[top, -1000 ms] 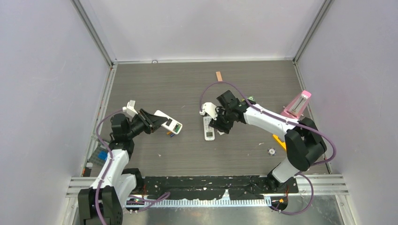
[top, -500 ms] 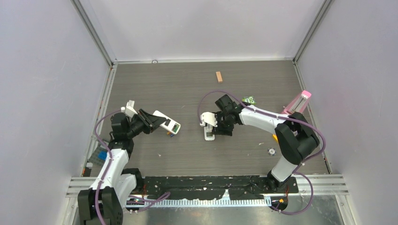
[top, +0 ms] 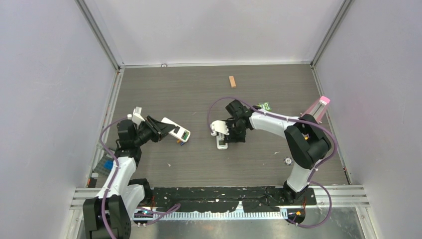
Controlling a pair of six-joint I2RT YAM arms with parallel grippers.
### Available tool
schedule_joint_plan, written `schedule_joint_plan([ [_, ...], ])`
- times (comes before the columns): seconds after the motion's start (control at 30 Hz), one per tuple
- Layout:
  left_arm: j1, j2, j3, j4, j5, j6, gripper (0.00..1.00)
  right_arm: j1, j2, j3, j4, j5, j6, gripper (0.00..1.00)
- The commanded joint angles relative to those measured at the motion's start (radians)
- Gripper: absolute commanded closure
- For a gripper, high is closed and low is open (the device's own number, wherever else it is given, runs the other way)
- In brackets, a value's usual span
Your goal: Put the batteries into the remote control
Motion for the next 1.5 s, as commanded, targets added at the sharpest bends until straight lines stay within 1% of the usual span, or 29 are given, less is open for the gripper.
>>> schedule_joint_plan([
  [0.0,0.011,-0.001,0.037,0.045,0.026,0.012,1.0,-0.002,0.036,0.047,-0.063,-0.045,-0.047,0.39],
  [0.17,0.015,-0.01,0.037,0.043,0.032,0.01,1.0,-0.002,0.092,0.104,-0.205,-0.071,-0.053,0.41],
  [0.3,0.018,-0.017,0.035,0.039,0.034,0.01,1.0,-0.013,0.126,0.132,-0.262,-0.094,-0.054,0.43],
  [0.37,0.018,-0.017,0.036,0.038,0.035,0.01,1.0,-0.017,0.139,0.137,-0.27,-0.092,-0.05,0.44],
  [0.57,0.019,-0.016,0.039,0.039,0.037,0.012,1.0,-0.022,0.144,0.124,-0.256,-0.081,-0.035,0.53],
  [0.7,0.022,-0.012,0.038,0.041,0.039,0.013,1.0,-0.022,0.107,0.085,-0.204,-0.081,-0.01,0.57],
  [0.83,0.021,-0.015,0.033,0.041,0.038,0.015,1.0,-0.022,0.054,0.074,-0.19,-0.132,0.038,0.59],
  [0.9,0.021,-0.018,0.029,0.041,0.035,0.015,1.0,-0.022,0.032,0.079,-0.186,-0.163,0.087,0.59],
  [1.1,0.021,-0.034,0.014,0.041,0.03,0.017,1.0,-0.008,-0.009,0.033,-0.156,-0.237,0.358,0.6],
  [1.2,0.022,-0.033,0.011,0.041,0.031,0.02,1.0,0.015,-0.075,-0.056,-0.058,-0.249,0.451,0.6],
  [1.27,0.021,-0.031,0.011,0.041,0.034,0.022,1.0,0.024,-0.136,-0.101,0.041,-0.217,0.534,0.6],
  [1.3,0.022,-0.032,0.012,0.041,0.037,0.022,1.0,0.025,-0.173,-0.108,0.092,-0.171,0.602,0.6],
  [1.33,0.021,-0.034,0.013,0.041,0.038,0.022,1.0,0.026,-0.189,-0.115,0.114,-0.139,0.636,0.59],
  [1.4,0.022,-0.044,0.013,0.034,0.039,0.025,1.0,0.026,-0.235,-0.116,0.17,-0.015,0.743,0.59],
  [1.43,0.022,-0.051,0.014,0.028,0.037,0.028,1.0,0.024,-0.26,-0.113,0.199,0.112,0.848,0.59],
  [1.47,0.022,-0.058,0.014,0.021,0.035,0.031,1.0,0.019,-0.269,-0.085,0.198,0.159,0.894,0.6],
])
